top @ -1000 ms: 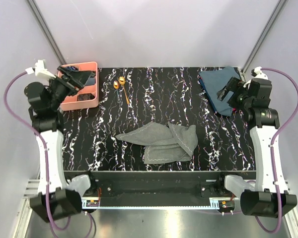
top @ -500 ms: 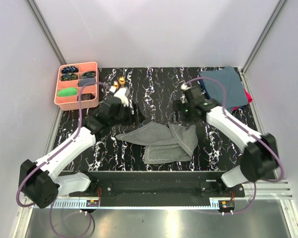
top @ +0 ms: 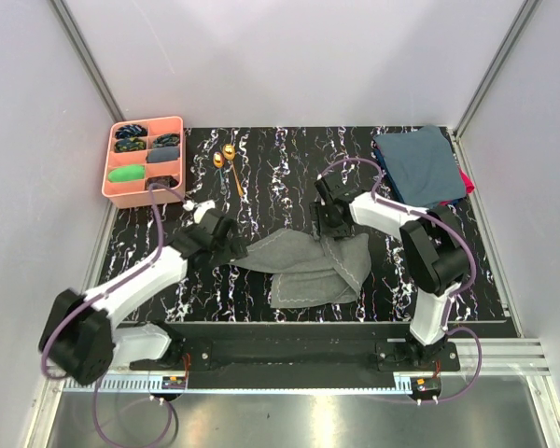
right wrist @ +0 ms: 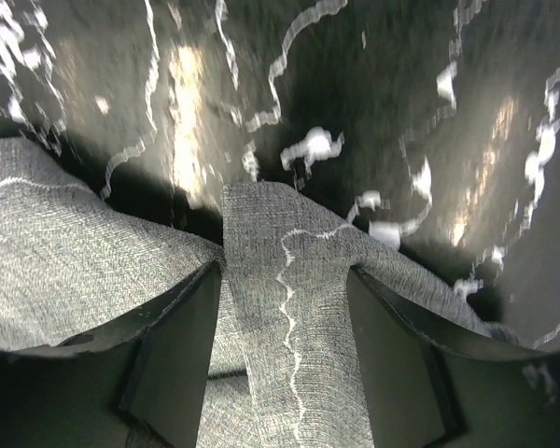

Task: Fold the napkin into a case and place the utensils inside
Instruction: Pick up the crumpled napkin from the center of the board, then flatten out the crumpled napkin at the center of the board.

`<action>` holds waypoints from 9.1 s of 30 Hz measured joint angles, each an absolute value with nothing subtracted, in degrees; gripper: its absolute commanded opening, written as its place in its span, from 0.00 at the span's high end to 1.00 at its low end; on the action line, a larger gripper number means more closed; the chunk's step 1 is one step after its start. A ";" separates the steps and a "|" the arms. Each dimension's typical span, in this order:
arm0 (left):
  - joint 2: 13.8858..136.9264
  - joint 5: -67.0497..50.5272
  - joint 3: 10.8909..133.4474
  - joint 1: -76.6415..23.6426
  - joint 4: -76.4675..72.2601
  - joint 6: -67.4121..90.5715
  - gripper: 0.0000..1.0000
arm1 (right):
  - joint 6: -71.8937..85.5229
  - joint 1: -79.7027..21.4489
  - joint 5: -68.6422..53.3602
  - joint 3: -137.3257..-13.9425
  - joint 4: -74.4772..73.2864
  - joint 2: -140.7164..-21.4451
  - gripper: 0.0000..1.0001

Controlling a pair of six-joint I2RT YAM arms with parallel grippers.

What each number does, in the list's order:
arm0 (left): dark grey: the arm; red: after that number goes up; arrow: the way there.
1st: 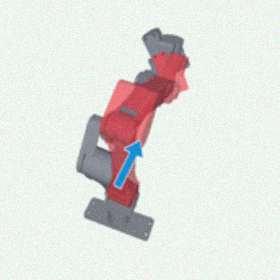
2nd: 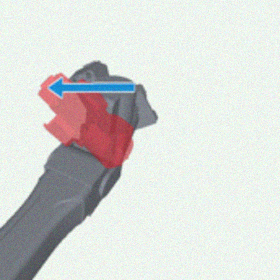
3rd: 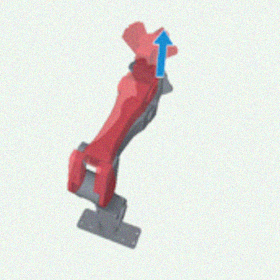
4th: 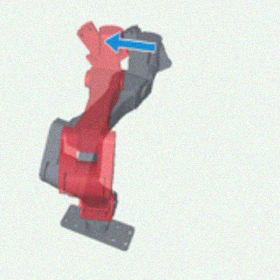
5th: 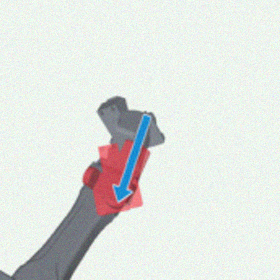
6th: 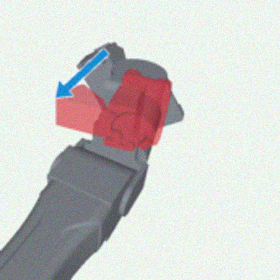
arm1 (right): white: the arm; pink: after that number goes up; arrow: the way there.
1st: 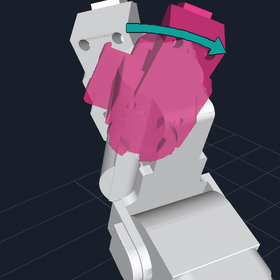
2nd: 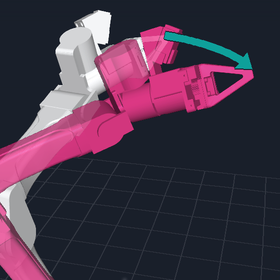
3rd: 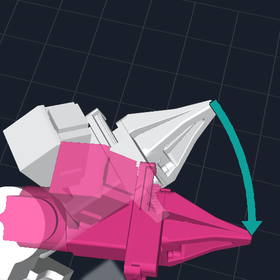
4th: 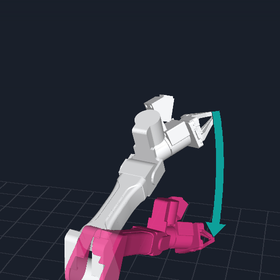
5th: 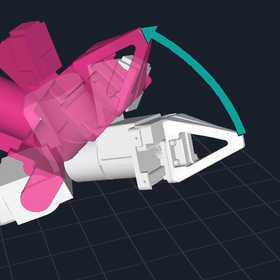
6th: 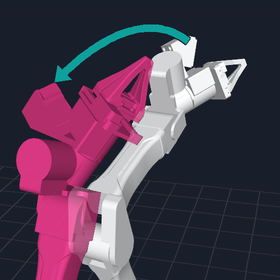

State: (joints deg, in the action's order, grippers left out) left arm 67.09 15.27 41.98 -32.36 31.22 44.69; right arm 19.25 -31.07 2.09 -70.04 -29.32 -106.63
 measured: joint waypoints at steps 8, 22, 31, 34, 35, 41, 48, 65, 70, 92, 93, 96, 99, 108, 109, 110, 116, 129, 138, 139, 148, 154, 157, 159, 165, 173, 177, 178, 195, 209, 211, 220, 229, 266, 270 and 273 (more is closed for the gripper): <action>79.26 13.58 42.87 -31.16 30.24 48.27 0.20 | 17.58 -31.09 5.26 -71.70 -27.24 -108.68 0.59; 75.99 12.23 51.33 -22.28 27.38 37.04 1.00 | 12.84 -31.07 10.87 -76.44 -31.99 -100.16 1.00; 51.18 18.24 68.23 -22.24 31.14 30.72 1.00 | 7.38 -30.96 17.63 -82.96 -34.15 -70.83 1.00; 45.82 21.78 70.39 -22.22 32.32 30.11 1.00 | 6.28 -30.92 19.16 -83.70 -34.15 -61.58 1.00; 44.23 22.96 70.65 -22.13 32.99 30.04 1.00 | 6.13 -30.89 19.51 -83.79 -34.13 -60.01 1.00; 40.07 28.80 70.28 -22.04 39.13 31.94 1.00 | 5.13 -30.85 21.50 -83.46 -34.15 -53.63 1.00; 38.37 34.37 67.07 -22.04 46.33 34.74 0.92 | 5.67 -30.35 23.66 -79.07 -36.95 -57.28 1.00; 63.40 20.69 63.46 -41.87 43.09 26.83 0.43 | 13.47 -21.06 4.25 -69.87 -39.11 -83.05 0.97; 62.87 12.08 55.11 -55.88 33.17 25.47 0.44 | 15.18 -16.21 1.28 -69.08 -38.59 -83.07 1.00; 94.85 11.27 54.63 -78.87 24.75 25.98 0.55 | 15.53 -12.95 -4.21 -66.57 -37.56 -79.66 1.00; 95.13 11.38 54.63 -78.87 24.67 26.06 0.57 | 15.53 -12.95 -4.23 -66.52 -37.54 -79.55 1.00; 95.42 12.14 54.63 -78.87 24.60 26.15 0.63 | 15.53 -12.95 -4.25 -66.48 -37.54 -79.44 1.00; 95.42 12.62 54.63 -78.87 24.45 26.37 0.68 | 15.53 -12.95 -4.47 -66.43 -37.52 -79.44 1.00; 93.73 13.08 54.72 -78.91 24.67 26.72 1.00 | 15.55 -12.95 -5.69 -66.30 -37.50 -79.42 1.00; 93.34 13.26 54.78 -78.91 24.80 26.72 1.00 | 15.55 -12.95 -5.69 -66.30 -37.50 -79.42 1.00; 92.79 13.43 54.87 -78.91 25.06 26.74 1.00 | 15.55 -12.95 -5.69 -66.30 -37.50 -79.42 1.00; 87.37 17.10 55.94 -78.56 28.64 27.18 1.00 | 15.44 -12.95 -4.01 -66.26 -37.30 -79.29 1.00; 63.05 48.38 70.91 -57.08 40.77 21.69 1.00 | 12.99 -12.95 -1.41 -65.58 -33.80 -70.54 1.00; 50.87 45.60 85.14 -57.36 29.89 3.42 1.00 | 7.51 -12.95 -12.99 -67.66 -29.76 -48.47 1.00; 49.30 44.47 85.67 -57.36 29.23 2.61 1.00 | 6.61 -12.95 -15.09 -68.07 -28.93 -45.06 1.00; 40.64 33.58 92.25 -57.36 24.88 -0.16 1.00 | 4.38 -12.95 -24.64 -75.55 -23.29 -27.31 1.00; 49.87 42.17 96.73 -57.04 26.57 -0.32 1.00 | 7.01 -12.95 -13.63 -76.84 -25.28 -34.70 1.00; 59.22 44.51 100.33 -51.53 29.02 1.17 1.00 | 7.77 -12.95 -6.46 -79.31 -26.61 -46.26 1.00; 66.46 43.22 102.67 -44.29 31.20 3.86 1.00 | 7.77 -12.95 -3.07 -80.25 -26.63 -55.64 1.00; 89.67 29.82 103.39 -26.04 34.41 9.74 1.00 | 5.56 -11.97 0.80 -80.14 -25.61 -80.55 0.94; 130.74 19.68 131.70 -15.33 47.09 12.16 0.18 | 2.17 -6.63 2.00 -95.79 -26.02 -113.40 0.14; 131.26 19.73 131.15 -13.30 52.25 13.06 0.09 | 1.85 -4.75 4.62 -107.68 -33.08 -121.25 0.04; 129.25 19.57 129.45 -13.17 52.05 13.43 0.10 | 2.13 -4.60 5.41 -109.51 -35.18 -121.43 0.04; 78.15 4.51 59.92 -28.58 29.30 28.69 0.24 | 22.92 -17.10 5.89 -66.04 -30.20 -94.35 0.16; 62.67 10.90 45.41 -32.62 29.67 41.91 0.17 | 17.47 -16.71 14.28 -83.77 -23.49 -117.89 0.15; 63.53 11.29 45.82 -32.27 31.22 42.72 0.16 | 16.01 -16.71 15.57 -87.92 -23.68 -120.92 0.14; 64.29 11.55 47.64 -27.92 37.95 46.94 0.15 | 10.72 -16.53 18.35 -97.32 -26.52 -126.04 0.13; 55.44 14.83 46.22 -26.06 42.00 50.96 0.06 | 19.90 -16.49 11.35 -92.55 -27.83 -124.36 0.30; 62.13 11.09 29.52 -31.44 44.51 69.17 0.48 | 40.25 -13.50 22.24 -65.10 -50.83 -79.33 0.12; 62.83 11.79 29.78 -31.92 44.95 70.41 0.48 | 44.29 -13.30 24.38 -61.76 -53.23 -75.57 0.13; 63.22 12.14 29.98 -32.12 45.32 71.22 0.49 | 47.86 -12.67 24.36 -59.96 -55.48 -74.28 0.10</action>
State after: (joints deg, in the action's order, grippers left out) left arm 63.22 12.14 29.98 -32.12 45.32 71.22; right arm 47.86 -12.67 24.36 -59.96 -55.48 -74.28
